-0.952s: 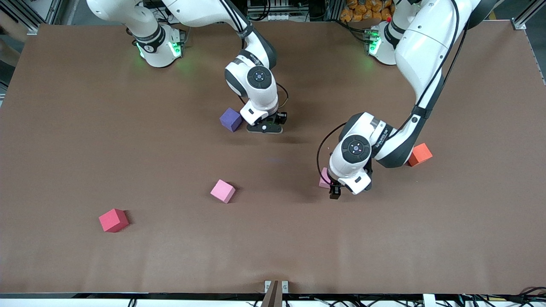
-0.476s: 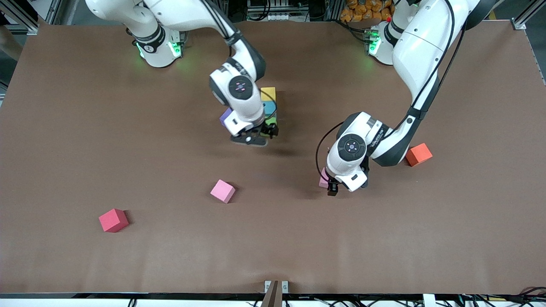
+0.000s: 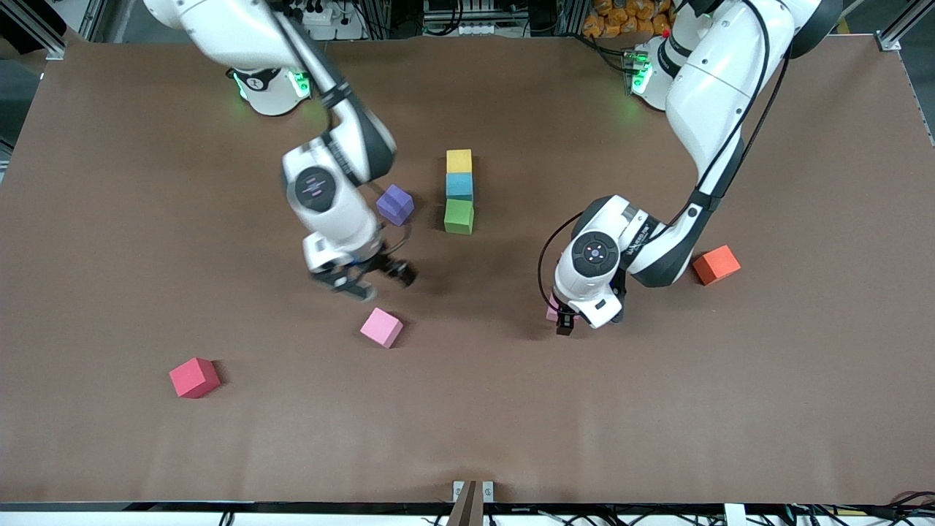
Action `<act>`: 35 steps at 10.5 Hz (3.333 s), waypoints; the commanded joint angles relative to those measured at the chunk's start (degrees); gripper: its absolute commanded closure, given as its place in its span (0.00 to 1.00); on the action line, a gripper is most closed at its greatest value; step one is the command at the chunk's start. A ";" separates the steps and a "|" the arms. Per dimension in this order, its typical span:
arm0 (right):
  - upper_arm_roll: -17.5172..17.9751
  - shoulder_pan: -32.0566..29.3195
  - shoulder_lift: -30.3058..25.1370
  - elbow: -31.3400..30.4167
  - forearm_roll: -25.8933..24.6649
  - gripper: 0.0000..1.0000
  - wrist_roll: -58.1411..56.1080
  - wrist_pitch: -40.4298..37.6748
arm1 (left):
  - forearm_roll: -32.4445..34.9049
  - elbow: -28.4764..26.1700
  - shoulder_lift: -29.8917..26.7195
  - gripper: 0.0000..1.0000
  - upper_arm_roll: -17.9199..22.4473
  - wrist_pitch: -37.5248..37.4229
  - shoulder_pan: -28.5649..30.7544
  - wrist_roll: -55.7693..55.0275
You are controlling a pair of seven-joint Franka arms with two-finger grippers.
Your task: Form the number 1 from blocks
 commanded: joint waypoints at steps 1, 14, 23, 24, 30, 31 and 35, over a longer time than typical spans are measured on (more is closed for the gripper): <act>-2.05 -0.50 7.61 9.75 -0.10 0.00 8.27 -0.26 | 1.95 -0.07 0.60 0.00 0.04 0.84 -0.37 -1.25; -3.63 1.87 18.54 18.06 -0.72 0.03 5.61 -0.52 | 6.17 -17.83 -16.27 1.00 -19.52 -6.36 -1.17 15.88; -3.46 -2.34 6.71 10.79 -0.37 0.49 -15.20 -10.98 | 6.43 -17.13 -10.31 1.00 -25.45 -4.00 -17.86 24.56; -3.46 -2.61 4.85 8.32 -0.37 0.49 -19.17 -11.07 | 6.43 -17.21 -9.43 1.00 -25.45 -3.04 -18.12 28.33; -3.11 -0.15 -1.92 -0.21 -0.46 0.48 -20.53 -10.80 | 6.26 -17.30 -6.26 1.00 -25.36 -1.98 -17.51 41.29; -3.11 -0.24 -2.81 -0.75 -0.45 0.48 -20.53 -10.89 | 5.99 -17.21 -5.64 1.00 -25.27 -1.72 -17.43 40.68; -3.11 -0.15 -3.60 -0.93 -0.37 0.48 -20.53 -11.07 | 5.38 -17.30 -5.55 1.00 -25.01 -0.22 -16.72 39.10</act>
